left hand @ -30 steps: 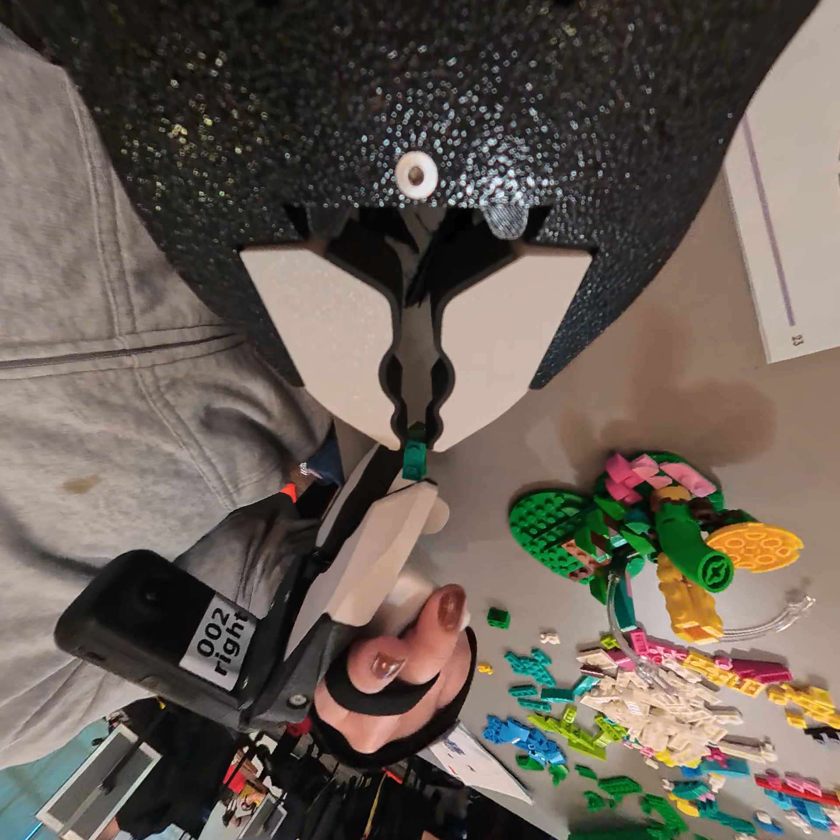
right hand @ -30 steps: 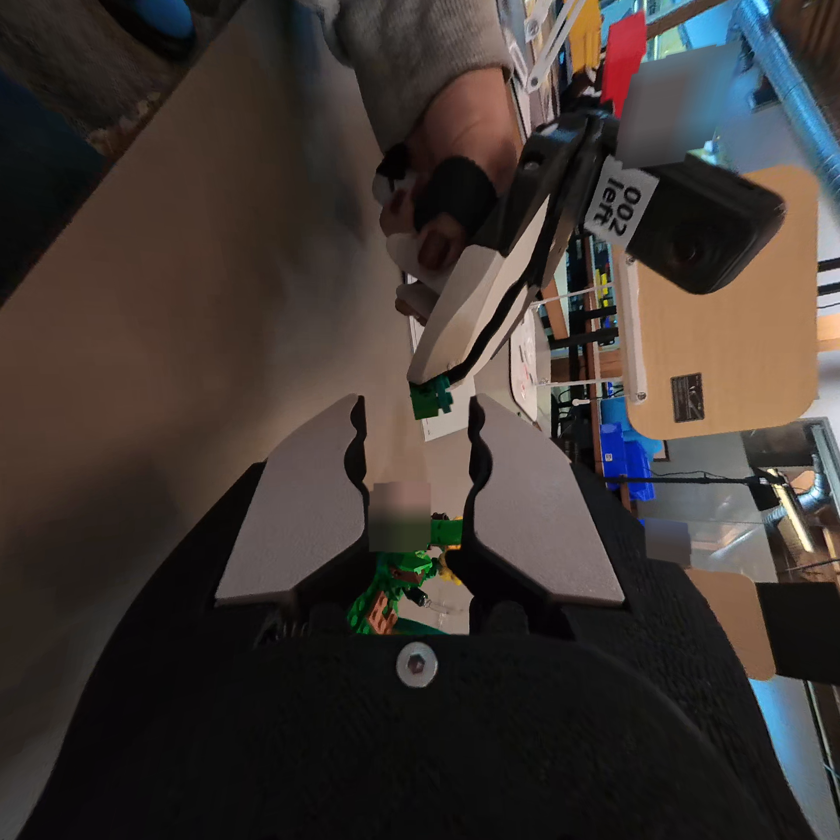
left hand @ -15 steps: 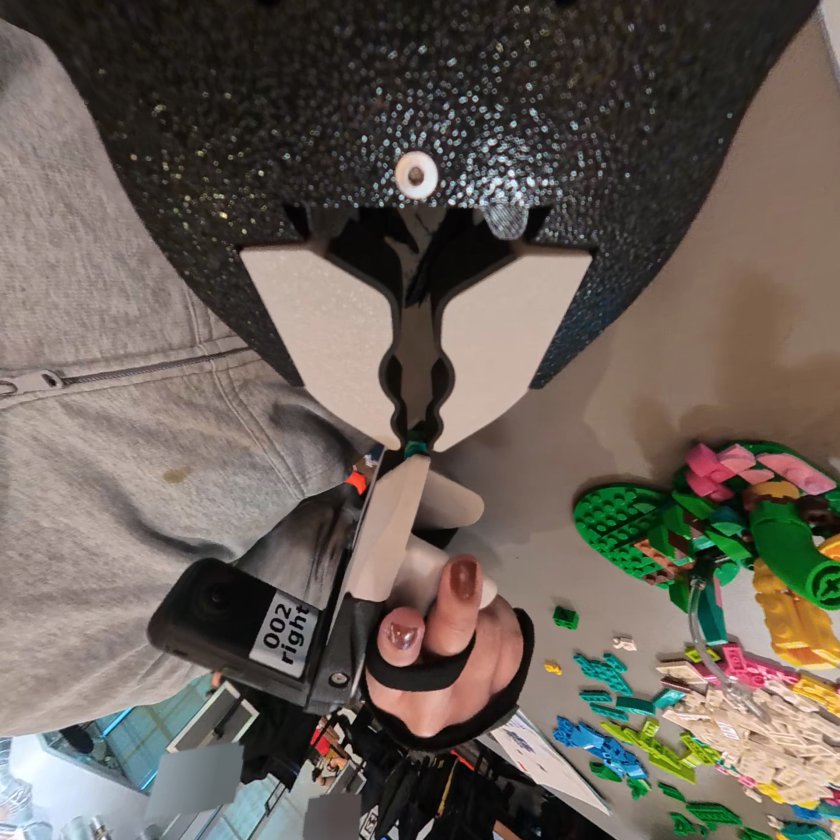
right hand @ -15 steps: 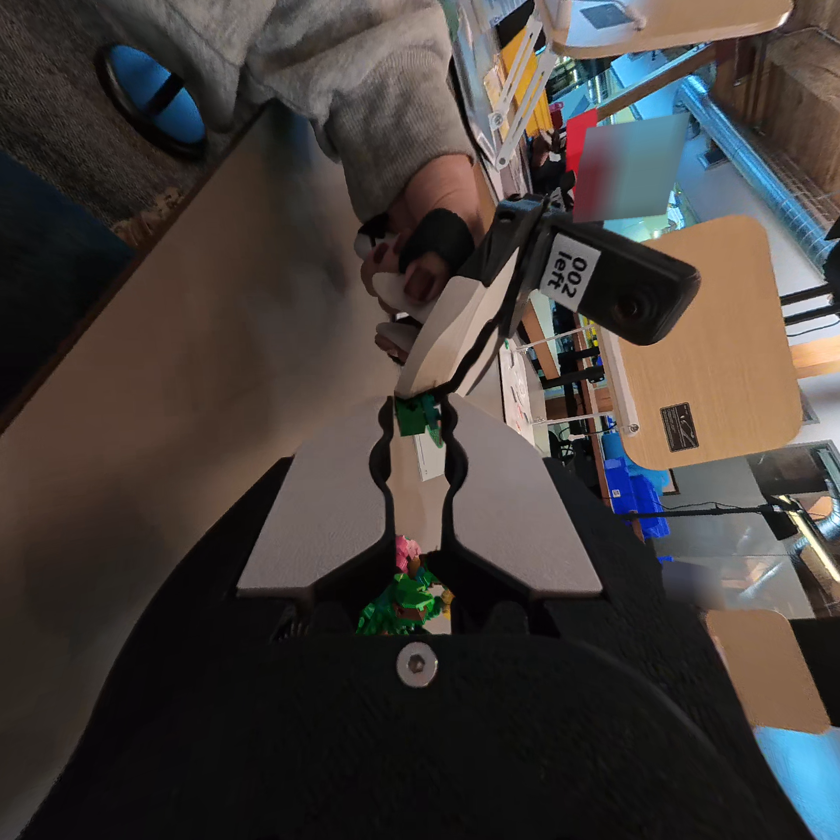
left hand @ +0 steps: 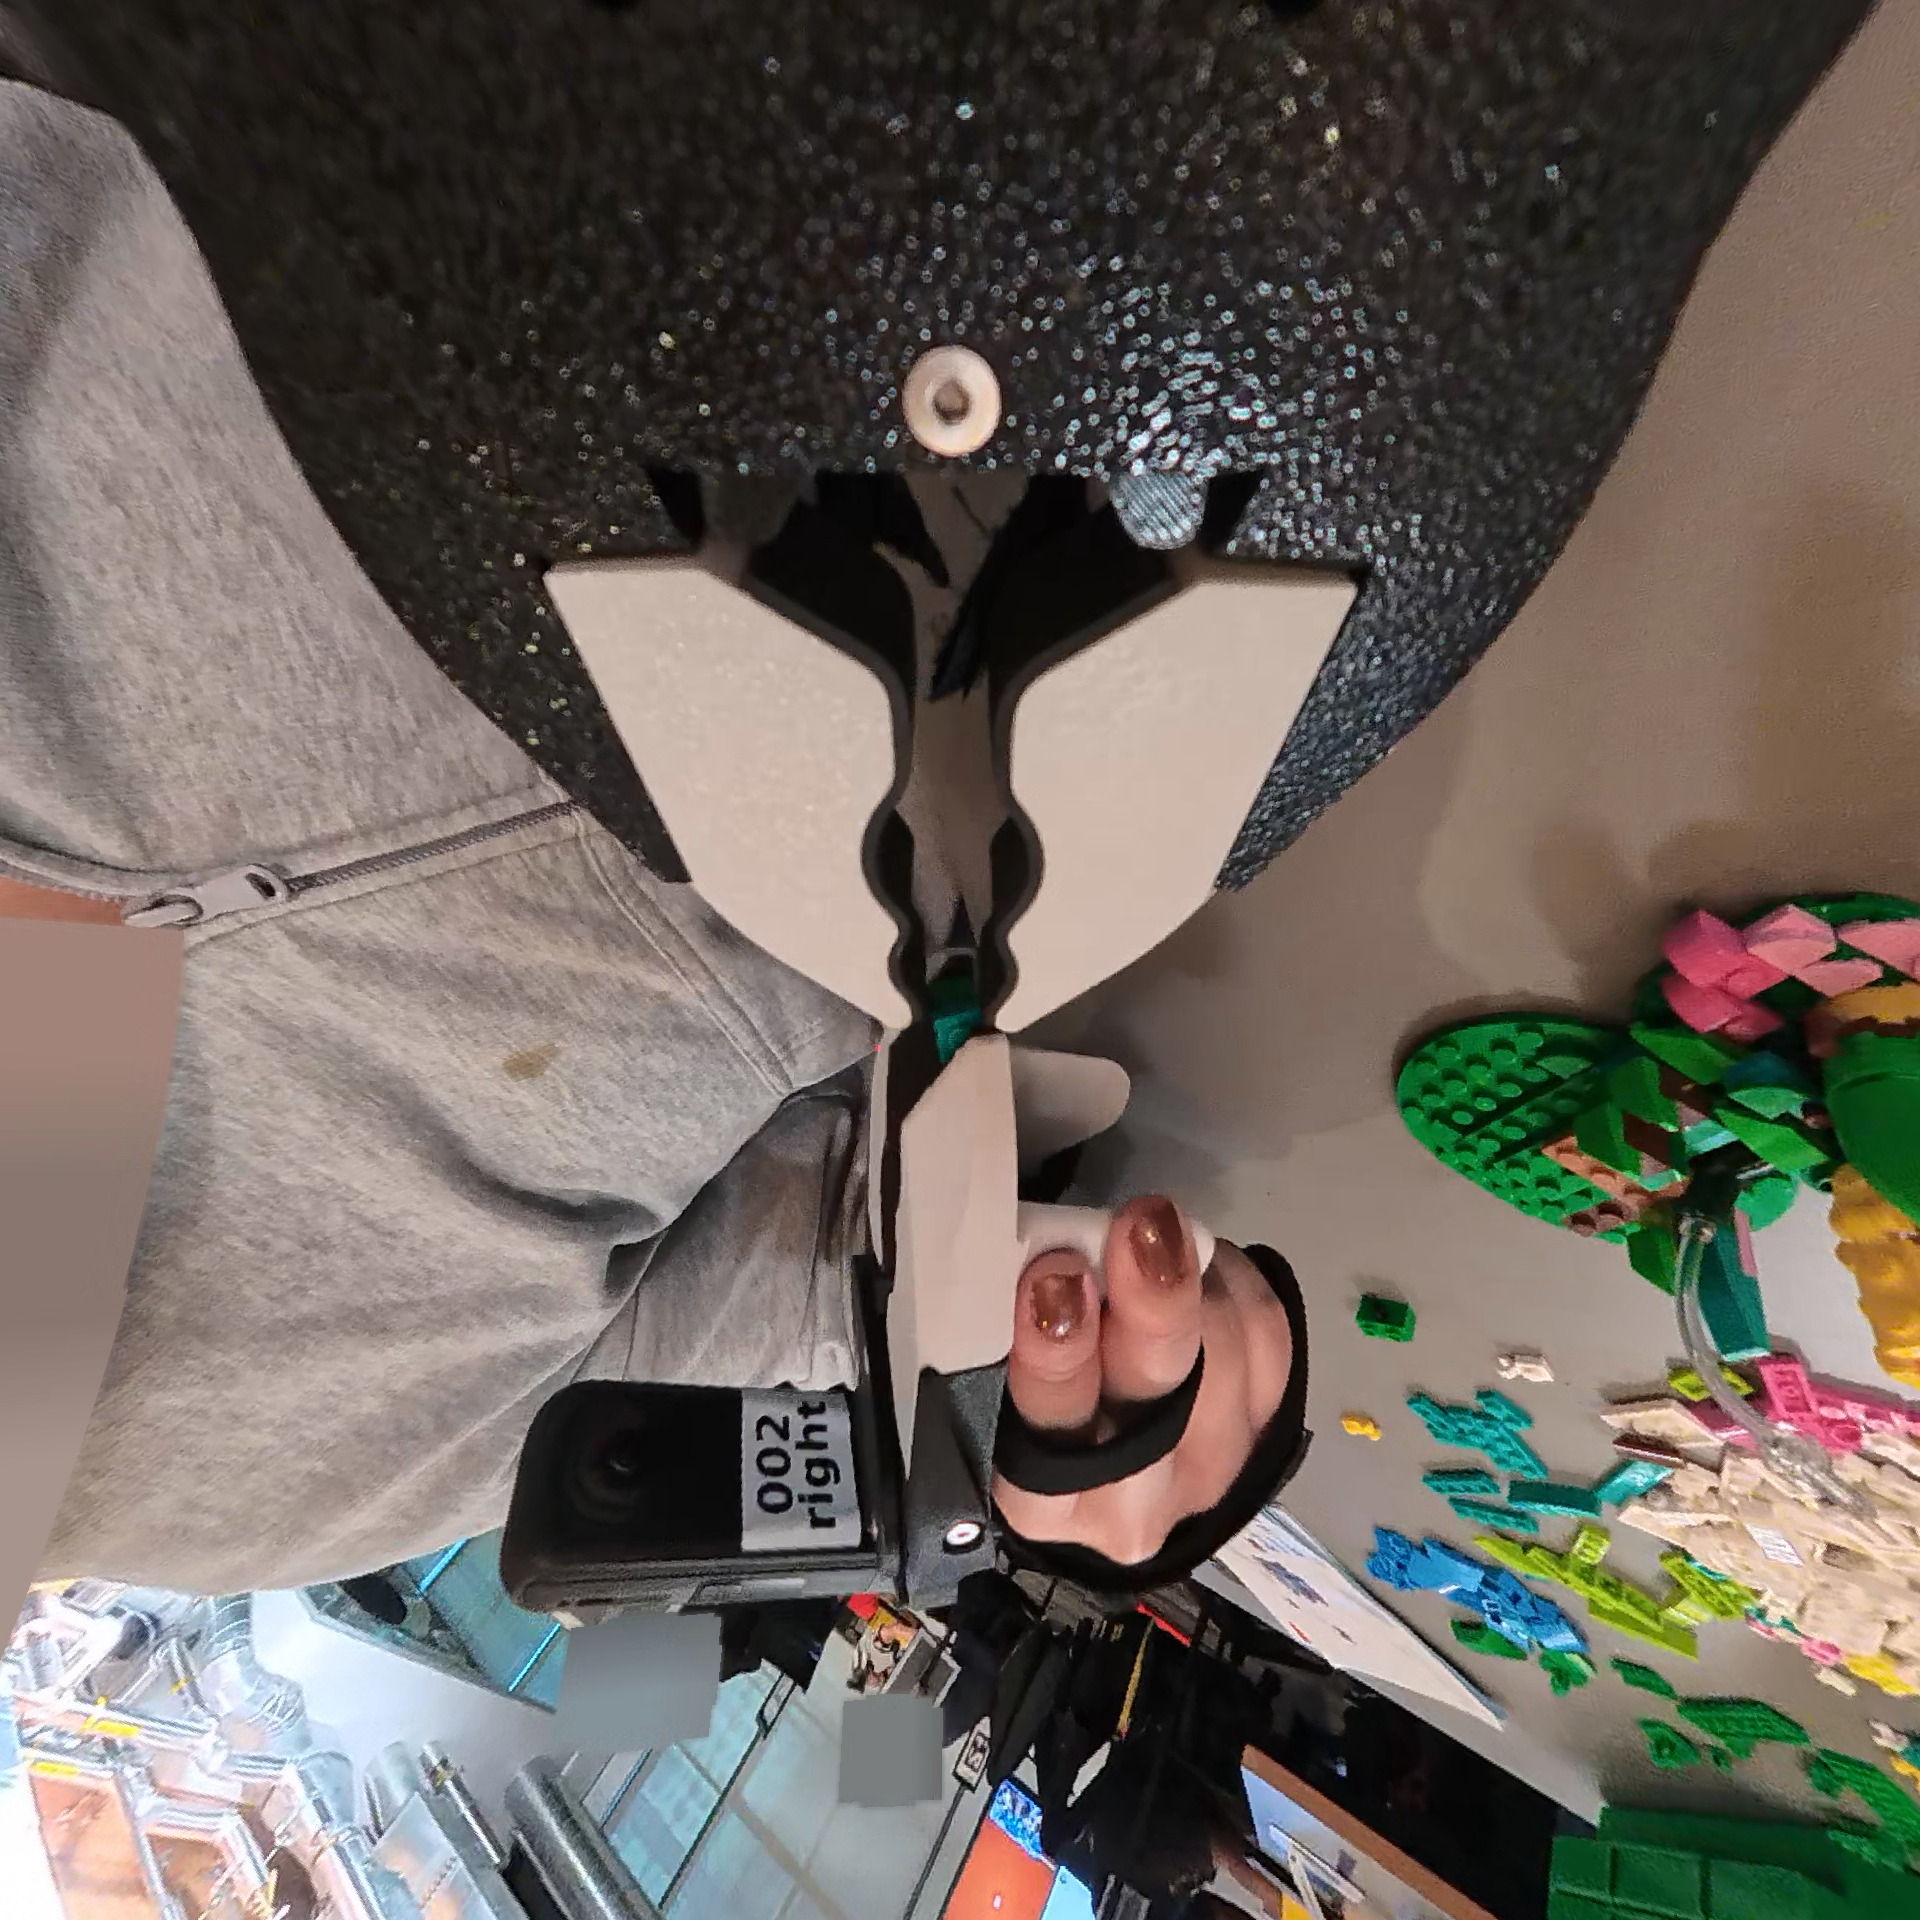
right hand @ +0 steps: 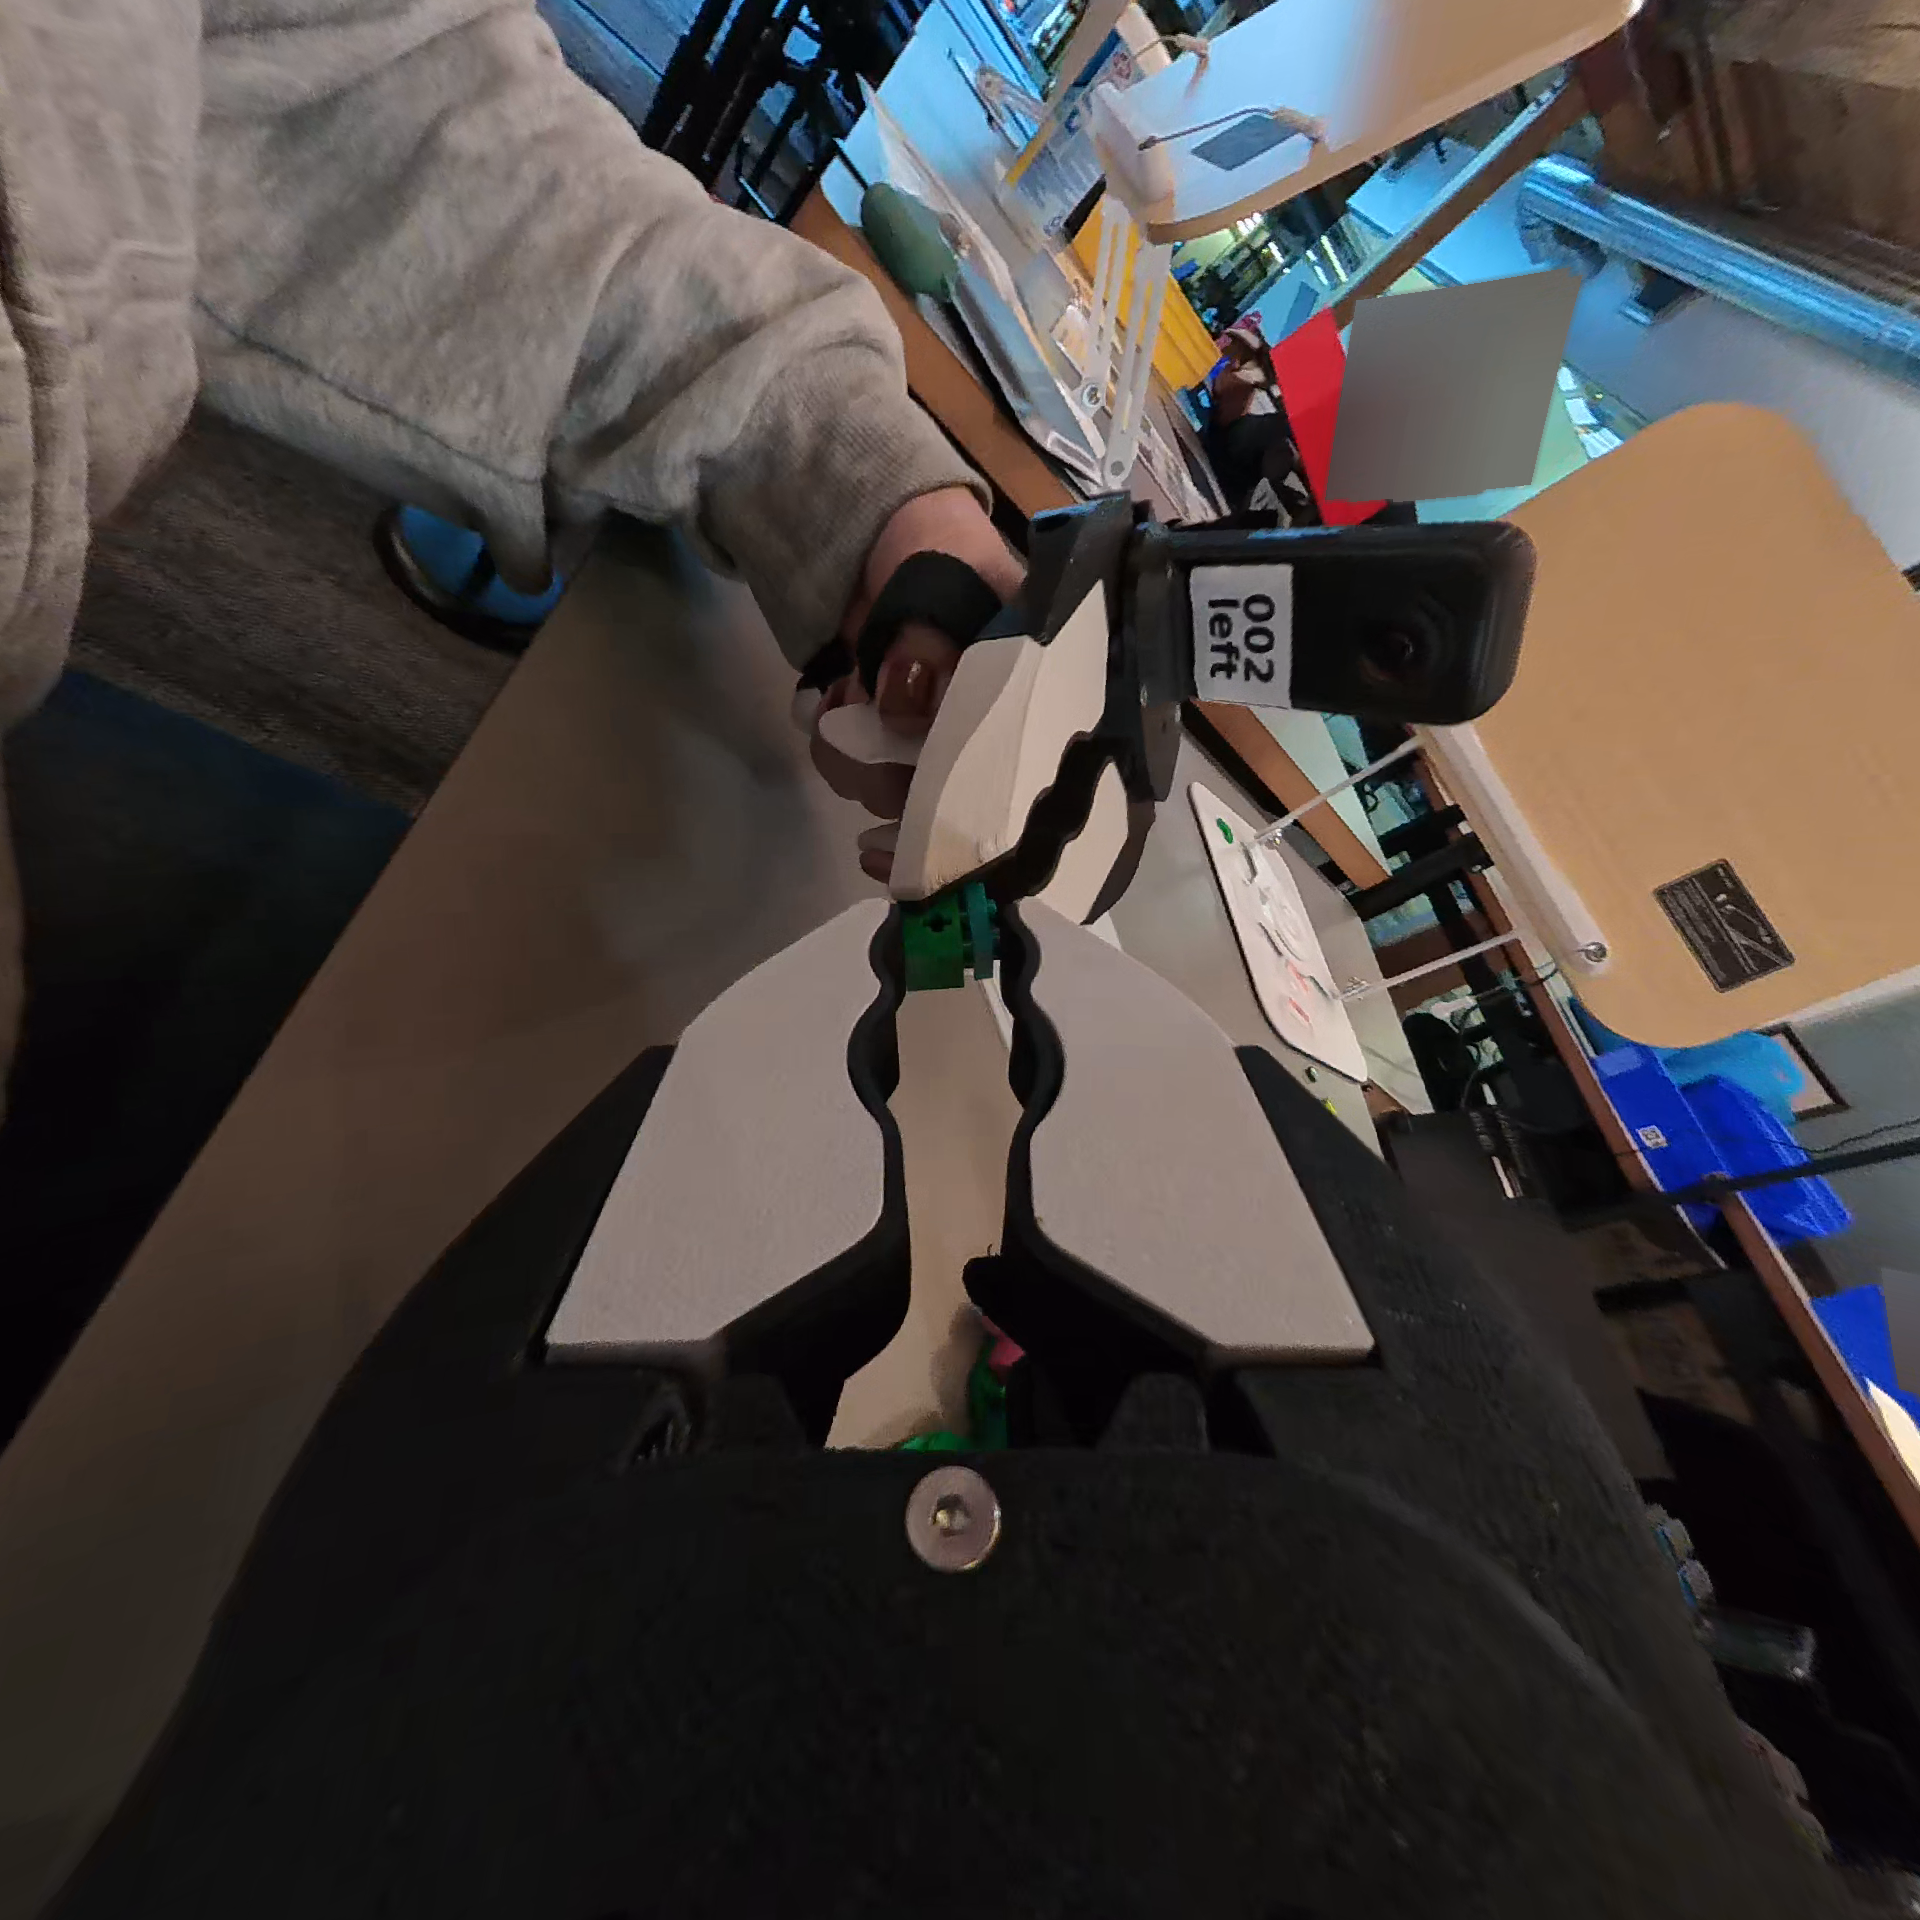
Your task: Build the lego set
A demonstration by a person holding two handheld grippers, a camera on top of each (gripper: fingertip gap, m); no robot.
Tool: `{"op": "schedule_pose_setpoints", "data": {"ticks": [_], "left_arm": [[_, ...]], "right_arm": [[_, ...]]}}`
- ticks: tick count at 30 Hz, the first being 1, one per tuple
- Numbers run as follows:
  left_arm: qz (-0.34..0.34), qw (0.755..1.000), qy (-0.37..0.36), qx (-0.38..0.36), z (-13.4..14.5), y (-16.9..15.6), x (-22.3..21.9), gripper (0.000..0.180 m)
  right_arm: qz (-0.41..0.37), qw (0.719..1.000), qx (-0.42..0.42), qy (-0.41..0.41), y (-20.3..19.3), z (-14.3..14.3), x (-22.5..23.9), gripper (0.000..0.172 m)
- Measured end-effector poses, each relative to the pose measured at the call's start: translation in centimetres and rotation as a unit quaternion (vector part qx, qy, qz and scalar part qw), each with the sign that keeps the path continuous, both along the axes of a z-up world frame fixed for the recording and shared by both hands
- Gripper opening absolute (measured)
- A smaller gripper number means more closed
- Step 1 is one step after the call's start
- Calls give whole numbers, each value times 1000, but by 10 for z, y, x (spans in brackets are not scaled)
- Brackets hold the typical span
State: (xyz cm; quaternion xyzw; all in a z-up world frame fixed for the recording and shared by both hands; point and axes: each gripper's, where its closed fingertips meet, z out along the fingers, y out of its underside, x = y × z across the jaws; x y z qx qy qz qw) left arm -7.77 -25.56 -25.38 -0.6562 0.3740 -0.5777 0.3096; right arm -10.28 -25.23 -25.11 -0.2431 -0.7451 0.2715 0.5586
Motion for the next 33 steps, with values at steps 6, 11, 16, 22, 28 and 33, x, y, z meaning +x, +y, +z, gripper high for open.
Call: {"op": "schedule_pose_setpoints", "data": {"ticks": [6, 11, 16, 22, 28, 33], "left_arm": [[14, 1000, -4, -19, -3, 5, 1, 22], [15, 998, -61, -29, 9, 8, 5, 22], [23, 995, -92, -30, 15, 11, 5, 12], [31, 993, -109, -45, 15, 15, 4, 11], [38, 992, -113, -38, 18, 17, 3, 9], [46, 992, -110, -34, 18, 19, 2, 8]], "right_arm": [[-37, 999, 13, 31, 11, 8, -2, 16], [-43, 998, 14, 39, 13, 12, -1, 16], [-47, 998, 15, 45, 15, 15, 0, 16], [-56, 997, 34, 46, 18, 16, 0, 16], [-60, 996, 49, 44, 19, 18, 1, 16], [-67, 995, 62, 42, 21, 17, 1, 16]]}}
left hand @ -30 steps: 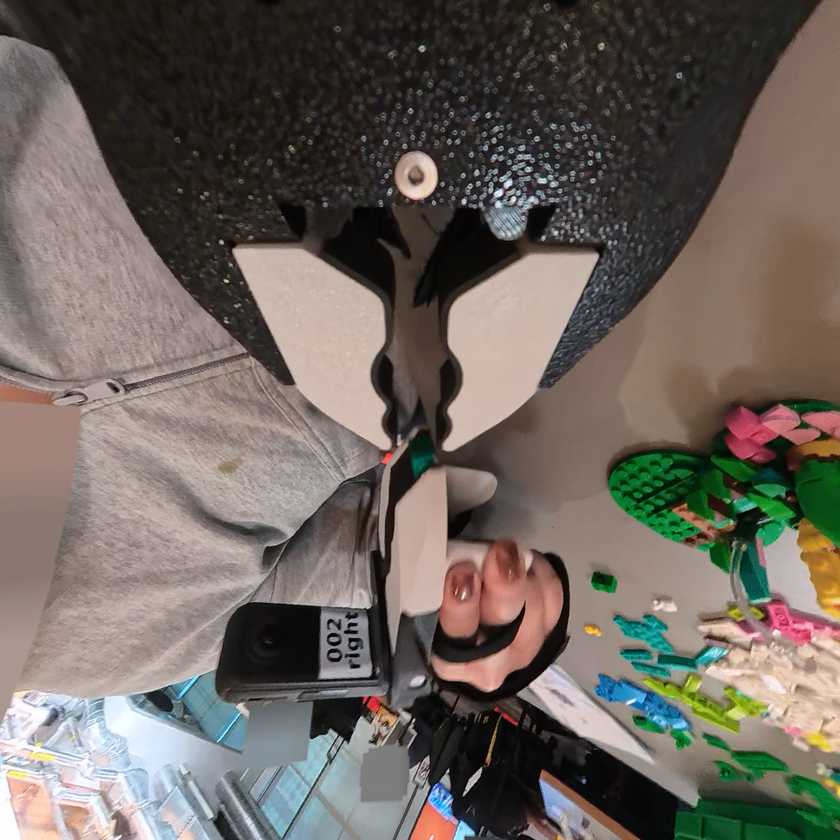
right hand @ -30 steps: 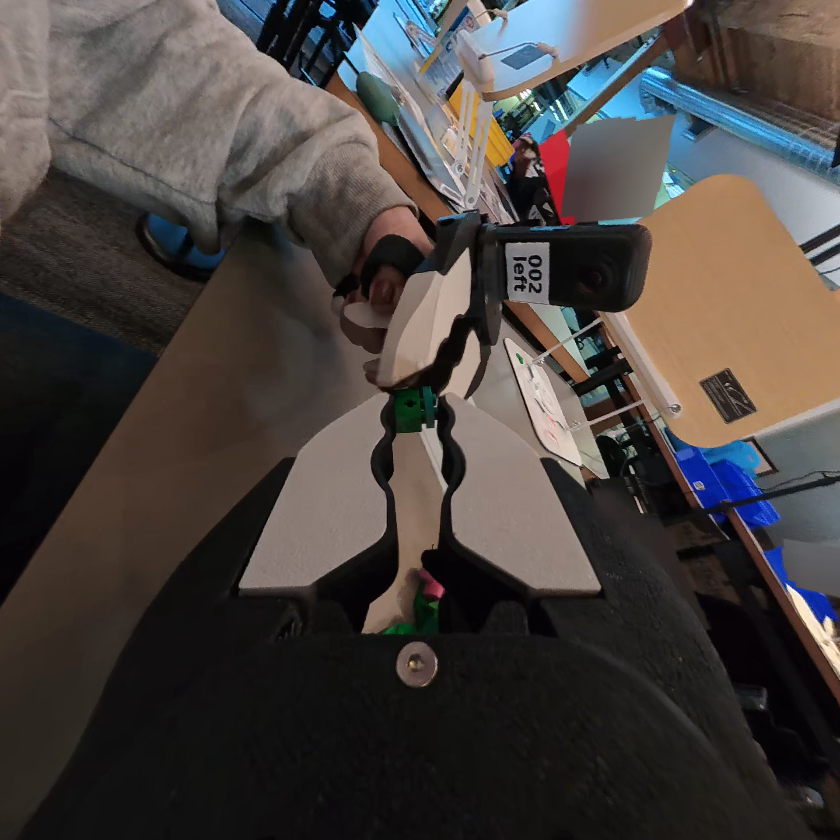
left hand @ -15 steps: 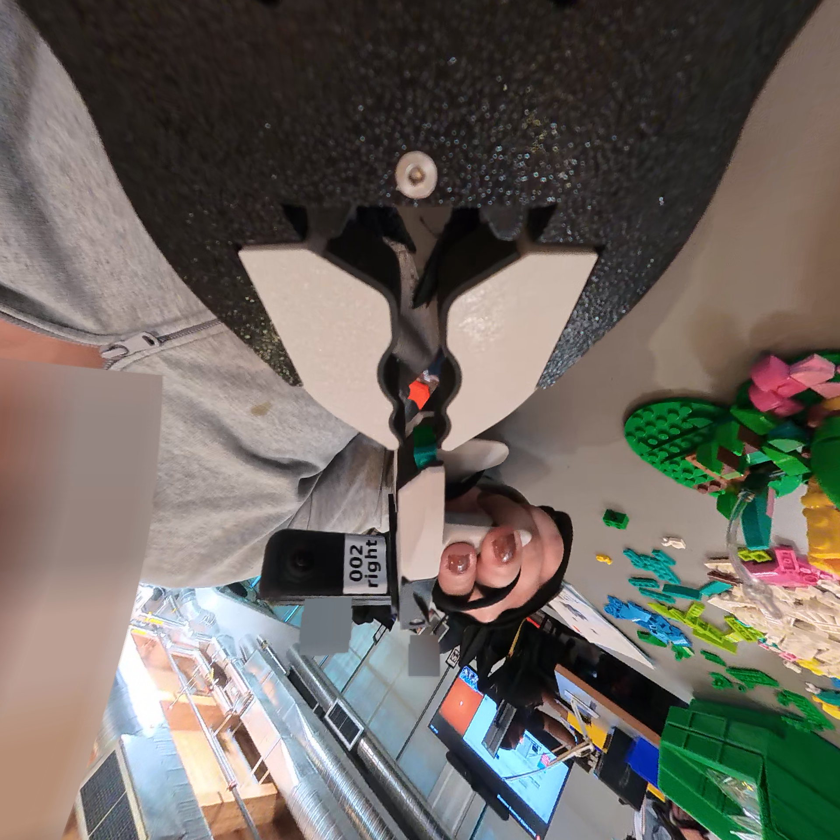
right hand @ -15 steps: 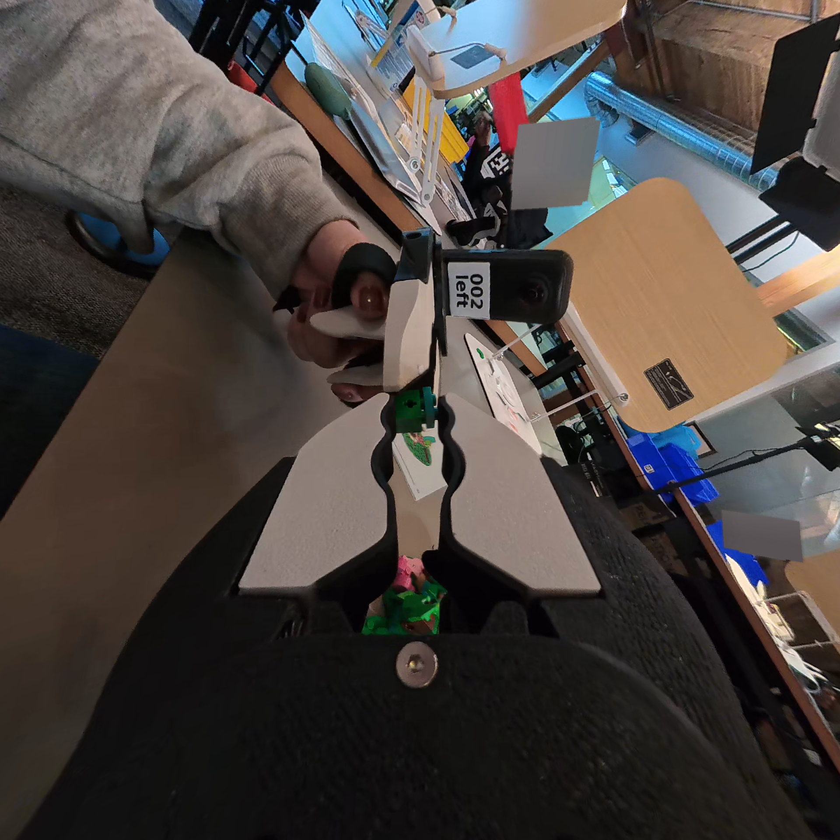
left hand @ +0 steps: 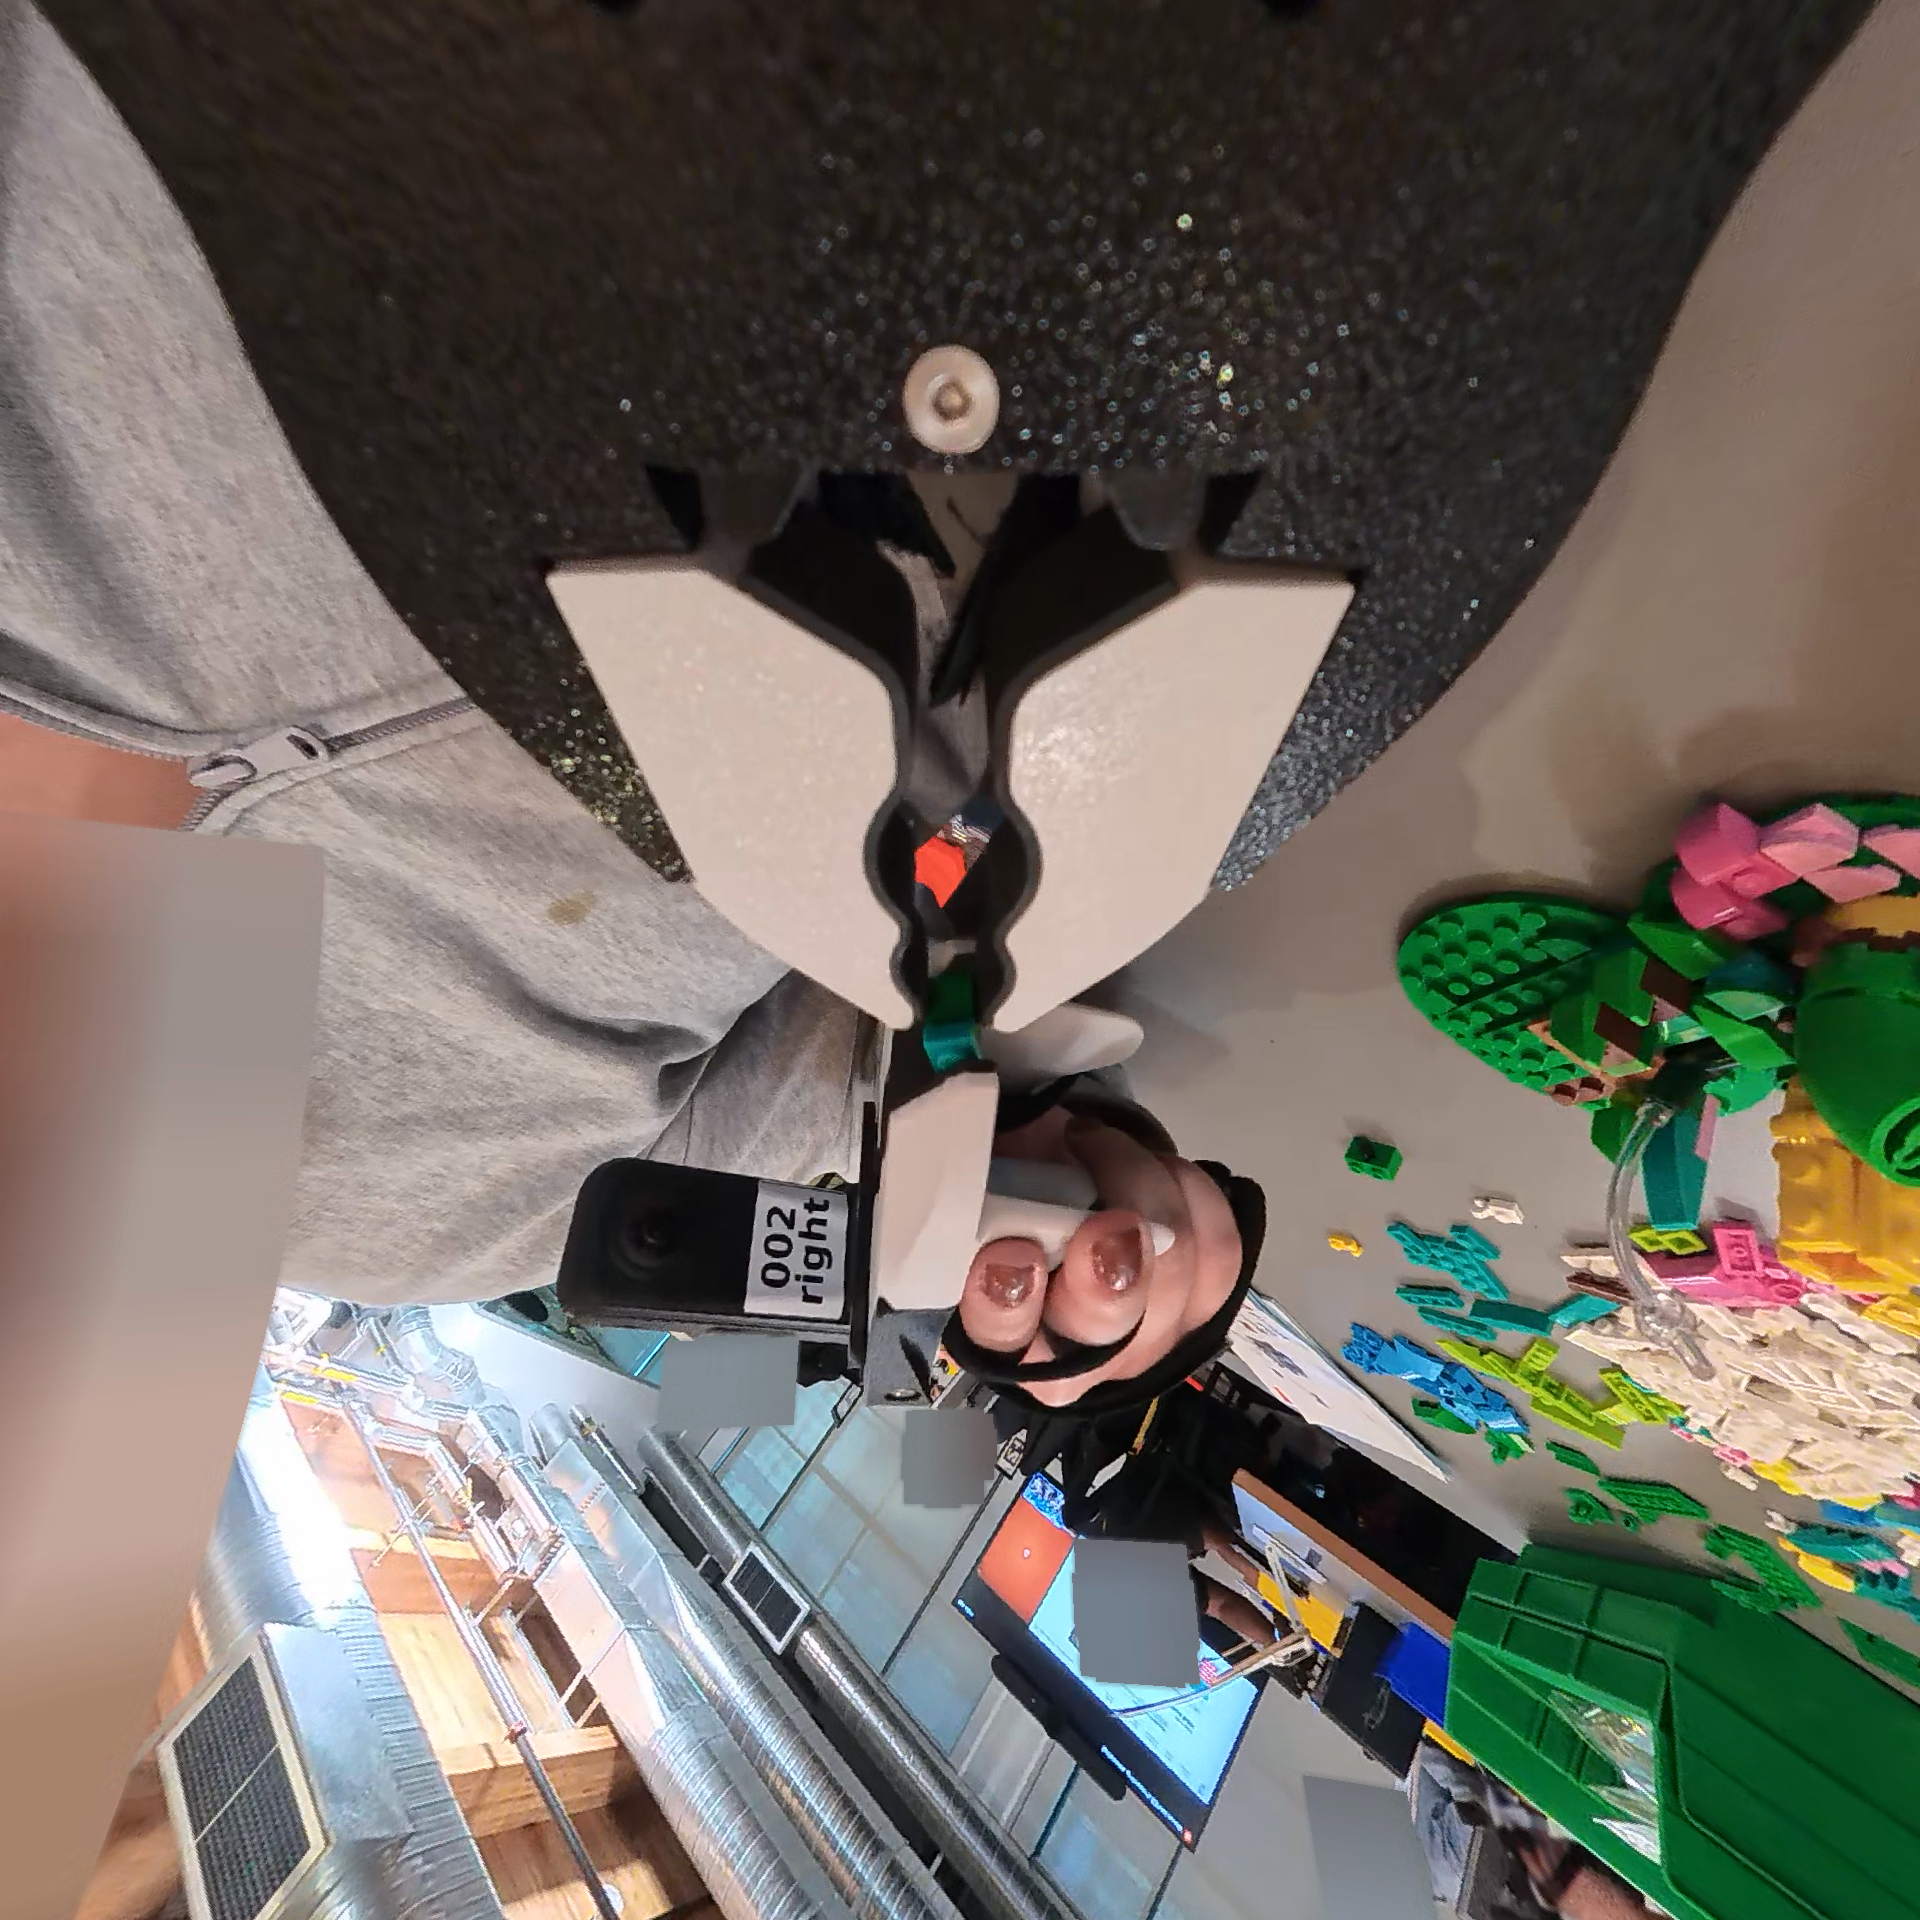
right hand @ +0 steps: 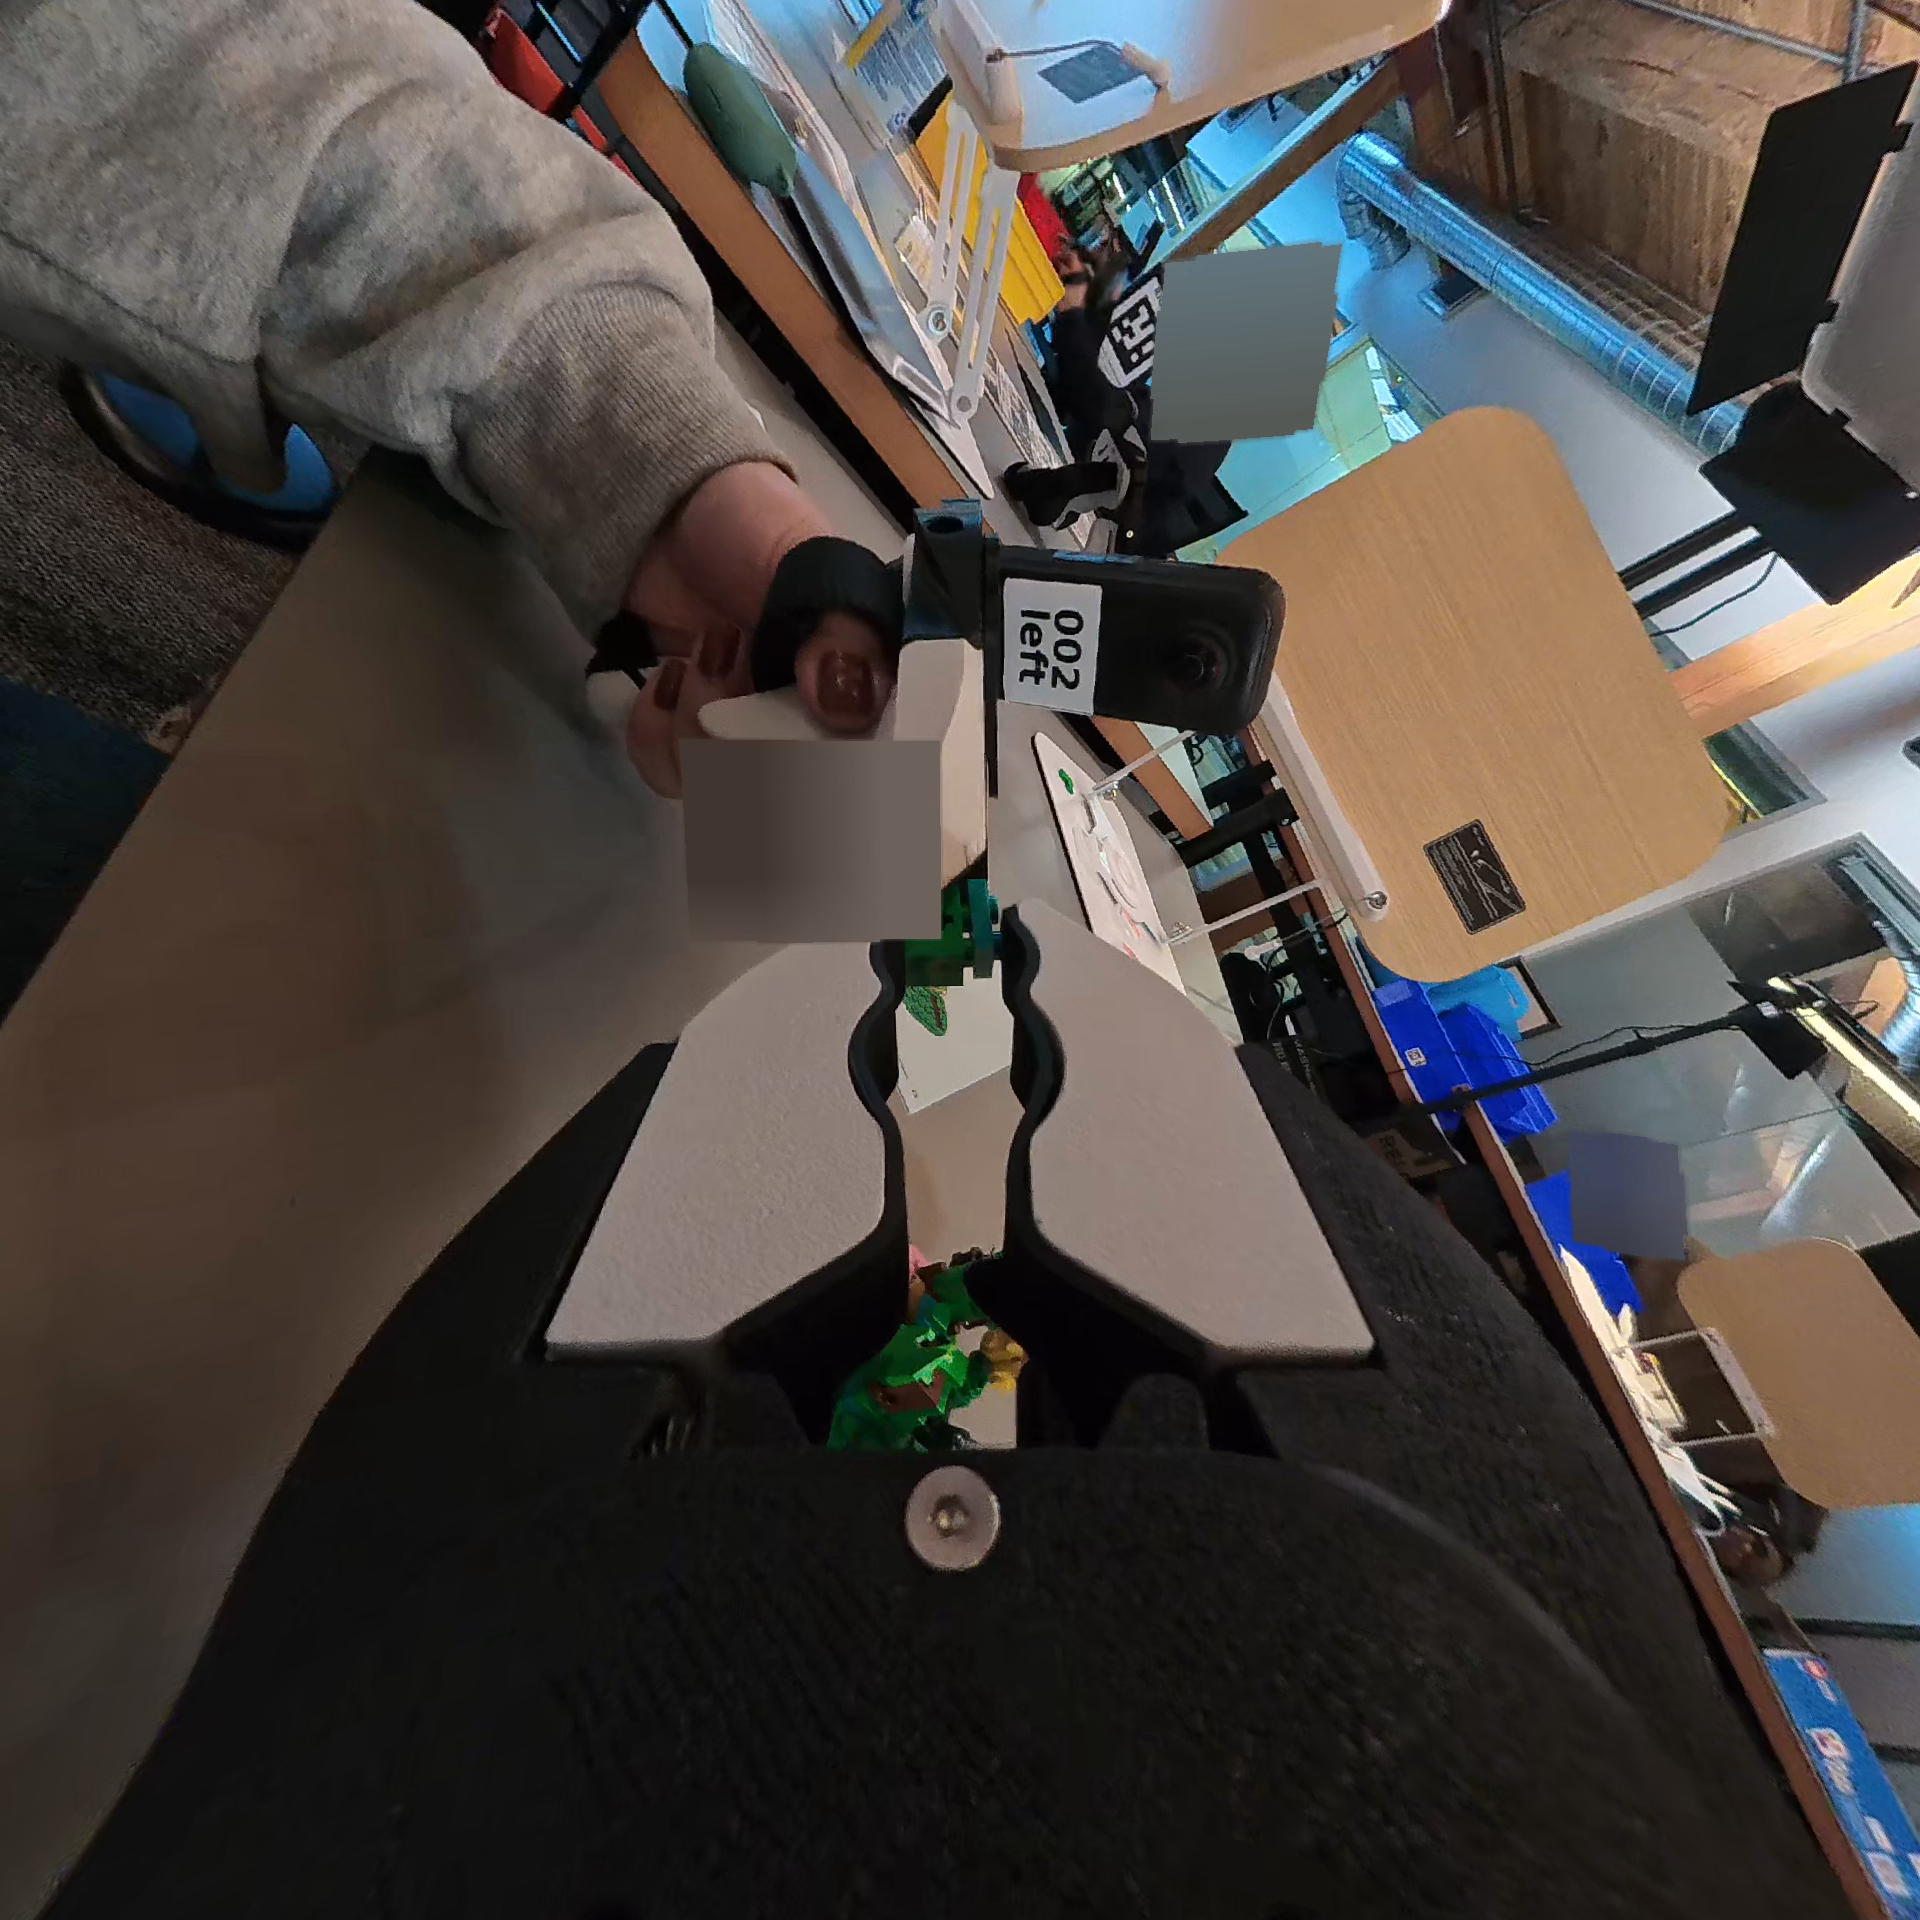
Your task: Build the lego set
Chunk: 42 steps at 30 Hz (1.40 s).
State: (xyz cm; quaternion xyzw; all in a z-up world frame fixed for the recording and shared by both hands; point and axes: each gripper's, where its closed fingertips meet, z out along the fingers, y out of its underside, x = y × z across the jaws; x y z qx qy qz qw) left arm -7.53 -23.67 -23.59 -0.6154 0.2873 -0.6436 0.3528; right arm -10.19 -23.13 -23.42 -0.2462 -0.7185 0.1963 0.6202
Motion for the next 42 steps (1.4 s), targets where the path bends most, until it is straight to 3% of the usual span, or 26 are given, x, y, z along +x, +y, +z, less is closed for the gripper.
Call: {"op": "schedule_pose_setpoints", "data": {"ticks": [21, 42], "left_arm": [[75, 997, 22, 15, -2, 19, -10, 8], [32, 997, 73, -19, -21, 9, -2, 8]], "right_arm": [[-102, 992, 65, -19, 20, -2, -5, 15], [-51, 974, 206, -83, 10, -21, 4, 14]]}}
